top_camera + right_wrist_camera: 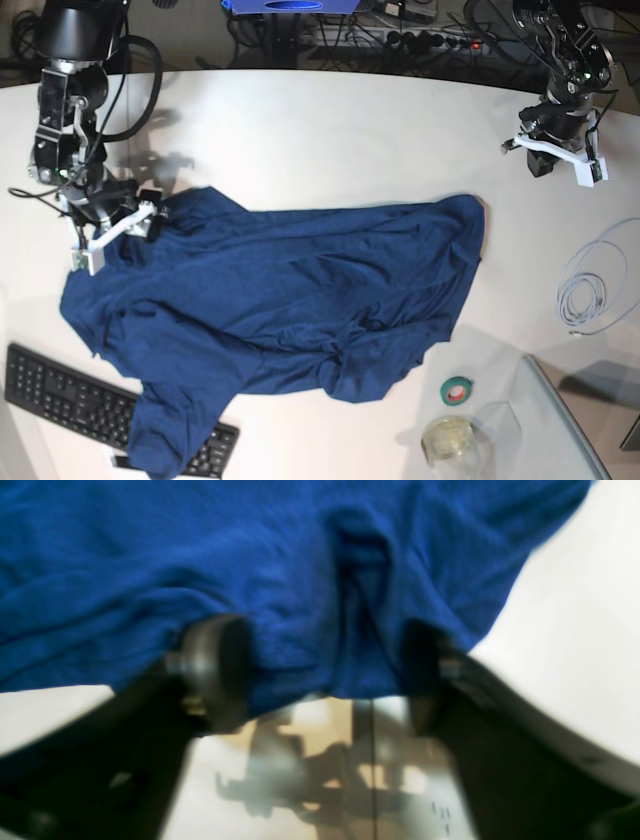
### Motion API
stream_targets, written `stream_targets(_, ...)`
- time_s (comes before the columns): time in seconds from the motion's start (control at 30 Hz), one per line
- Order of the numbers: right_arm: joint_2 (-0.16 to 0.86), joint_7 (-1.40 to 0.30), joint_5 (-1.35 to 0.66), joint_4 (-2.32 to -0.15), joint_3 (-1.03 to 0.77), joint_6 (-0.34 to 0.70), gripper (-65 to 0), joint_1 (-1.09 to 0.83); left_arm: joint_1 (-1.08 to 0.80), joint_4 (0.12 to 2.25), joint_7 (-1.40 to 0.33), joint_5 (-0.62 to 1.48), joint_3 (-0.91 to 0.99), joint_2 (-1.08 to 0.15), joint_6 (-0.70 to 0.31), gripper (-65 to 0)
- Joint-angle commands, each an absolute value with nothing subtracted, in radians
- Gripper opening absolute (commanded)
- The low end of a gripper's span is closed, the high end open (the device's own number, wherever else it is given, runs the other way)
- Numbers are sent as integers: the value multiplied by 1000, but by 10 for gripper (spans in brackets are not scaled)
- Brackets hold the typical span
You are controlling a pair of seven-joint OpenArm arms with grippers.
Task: Layout the t-shirt on the table in an organized manner, then fold the t-shirt properly
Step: 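Grasp the t-shirt collar edge with the right gripper and pull it outward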
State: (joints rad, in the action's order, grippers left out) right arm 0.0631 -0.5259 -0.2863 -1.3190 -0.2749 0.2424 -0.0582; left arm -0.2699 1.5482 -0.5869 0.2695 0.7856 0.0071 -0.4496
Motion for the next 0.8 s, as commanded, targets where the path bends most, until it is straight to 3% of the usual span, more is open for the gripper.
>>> stream_targets(0.0, 68, -509, -298, -1340, -278, 243, -399, -53, -274, 1566, -565, 283, 791, -7, -455, -650)
stream_targets(0.07, 68, -509, -300, -1374, -278, 243, -603, -81, -274, 1563, -565, 283, 800, -8, -455, -650)
stream_targets(0.1, 67, -510, -300, -1409, -278, 243, -650, -104, -274, 1563, -565, 283, 820, -7, -455, -650)
stream_targets(0.3, 38, -582, -300, -1624, -272, 243, -650, -278, -271, 1563, -565, 283, 858, -8, -455, -650)
stream_targets(0.63, 27, -588, -300, -1616, -266, 243, -650, -374, -266, 1563, -565, 283, 851, -7, -455, -650)
stream_targets(0.77, 27, -582, -302, -1616, -166, 243, -650, -415, -266, 1563, -565, 283, 858, -8, -455, -650)
